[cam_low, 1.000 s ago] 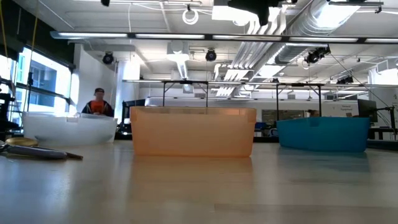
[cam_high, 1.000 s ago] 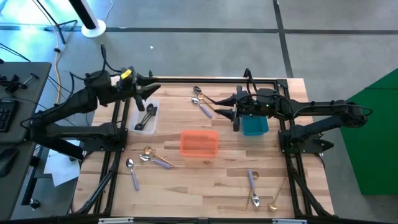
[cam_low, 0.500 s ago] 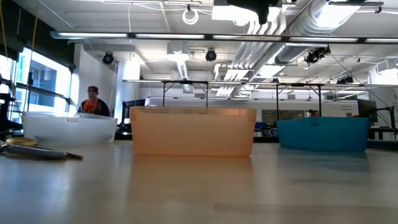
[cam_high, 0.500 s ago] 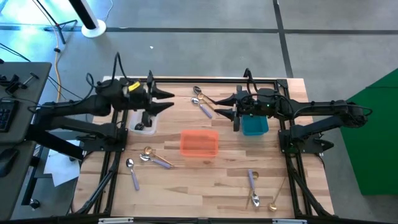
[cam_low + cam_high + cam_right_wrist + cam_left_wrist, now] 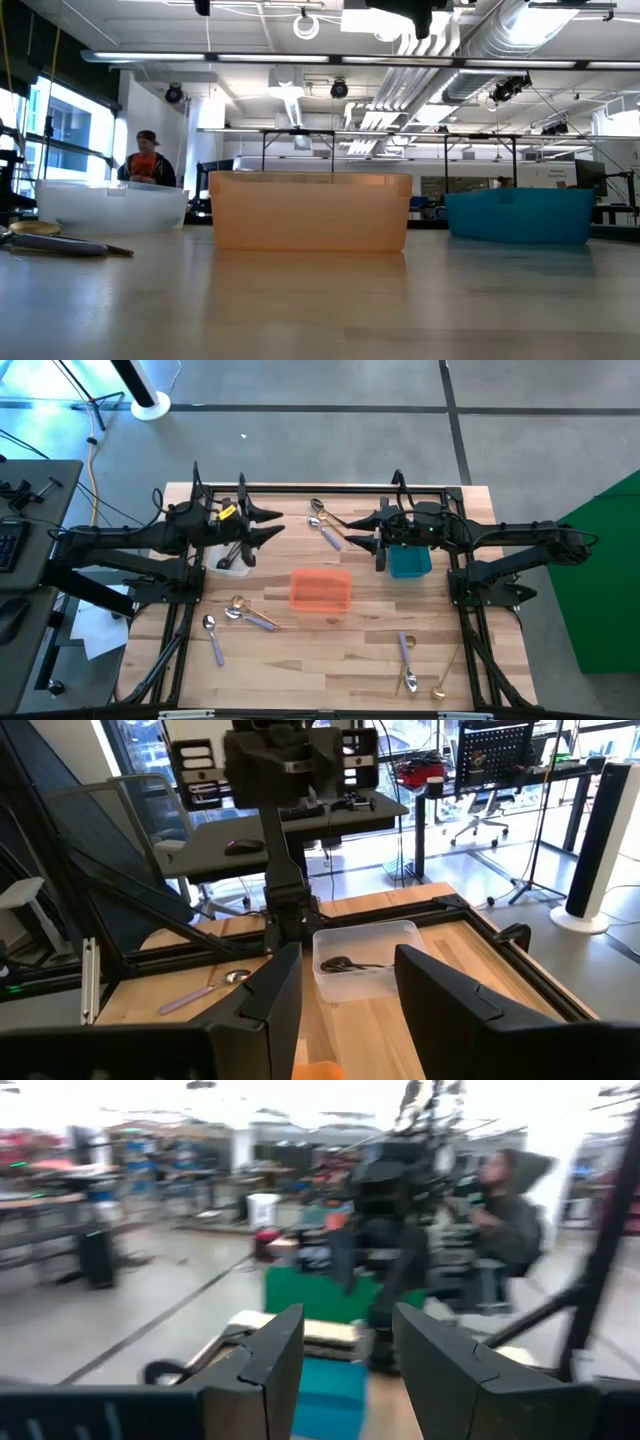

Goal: Sort silverware by color (type)
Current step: Put the black spoon into the white bin

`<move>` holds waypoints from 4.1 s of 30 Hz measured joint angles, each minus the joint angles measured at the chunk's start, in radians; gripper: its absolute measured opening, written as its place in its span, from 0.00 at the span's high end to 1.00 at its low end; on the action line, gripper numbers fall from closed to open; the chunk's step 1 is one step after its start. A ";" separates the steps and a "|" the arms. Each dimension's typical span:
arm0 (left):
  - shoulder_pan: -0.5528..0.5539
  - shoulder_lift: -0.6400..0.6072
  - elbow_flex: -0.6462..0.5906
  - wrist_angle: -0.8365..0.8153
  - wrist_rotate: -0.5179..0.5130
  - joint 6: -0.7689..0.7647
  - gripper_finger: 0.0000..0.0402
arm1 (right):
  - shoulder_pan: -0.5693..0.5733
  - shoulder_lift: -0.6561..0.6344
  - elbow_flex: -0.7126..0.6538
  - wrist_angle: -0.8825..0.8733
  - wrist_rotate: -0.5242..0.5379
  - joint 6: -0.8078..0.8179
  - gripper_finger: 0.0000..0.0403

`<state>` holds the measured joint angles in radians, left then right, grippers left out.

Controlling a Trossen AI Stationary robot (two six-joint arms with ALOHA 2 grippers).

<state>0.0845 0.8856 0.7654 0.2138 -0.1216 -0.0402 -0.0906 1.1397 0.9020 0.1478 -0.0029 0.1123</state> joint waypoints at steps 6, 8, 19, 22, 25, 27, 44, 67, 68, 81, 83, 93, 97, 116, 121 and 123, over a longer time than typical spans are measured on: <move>0.000 0.001 0.000 -0.011 -0.003 0.008 0.64 | 0.000 0.000 0.000 0.000 -0.001 0.000 0.64; 0.000 0.001 0.000 -0.010 0.003 0.008 0.64 | 0.000 0.000 0.000 0.000 -0.001 -0.008 0.64; 0.000 0.001 0.000 -0.008 0.005 0.002 0.64 | 0.000 0.000 0.000 0.000 -0.001 -0.008 0.64; 0.000 0.001 0.000 -0.008 0.005 -0.019 0.64 | 0.000 0.000 0.000 0.000 -0.001 -0.008 0.64; 0.000 0.001 0.000 -0.007 0.006 -0.035 0.64 | 0.000 0.000 0.000 0.000 -0.001 -0.008 0.64; 0.000 0.001 0.000 -0.007 0.006 -0.035 0.64 | 0.000 0.000 0.000 0.000 -0.001 -0.008 0.64; 0.000 0.001 0.001 -0.005 0.006 -0.035 0.64 | 0.000 0.000 0.000 0.000 0.000 0.002 0.64; 0.000 0.001 0.001 -0.006 0.006 -0.035 0.64 | 0.000 0.000 0.000 0.000 0.002 0.023 0.64; 0.000 0.001 0.001 -0.006 0.006 -0.035 0.64 | 0.000 0.000 0.000 0.000 0.008 0.028 0.64; 0.000 0.001 0.001 -0.006 0.006 -0.035 0.64 | 0.000 0.000 0.000 0.000 0.022 0.045 0.64; 0.000 0.001 0.001 -0.006 0.006 -0.035 0.64 | 0.000 0.000 0.000 0.000 0.023 0.045 0.64; 0.000 0.001 0.001 -0.006 0.006 -0.038 0.64 | 0.000 0.000 0.000 0.000 0.115 0.050 0.64; 0.000 0.001 0.001 -0.006 0.007 -0.054 0.64 | -0.001 0.000 0.000 0.000 0.200 0.129 0.64; 0.000 0.001 0.001 0.001 0.007 -0.124 0.64 | -0.318 0.448 0.377 -0.506 0.032 0.300 0.64; 0.000 0.001 0.001 0.001 0.007 -0.123 0.64 | -0.417 0.627 0.512 -0.631 -0.160 0.298 0.64; 0.000 0.001 0.001 0.001 0.007 -0.123 0.64 | -0.431 0.689 0.543 -0.640 -0.177 0.299 0.64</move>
<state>0.0841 0.8867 0.7666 0.2150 -0.1150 -0.1631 -0.5216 1.8283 1.4450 -0.4919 -0.1798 0.4116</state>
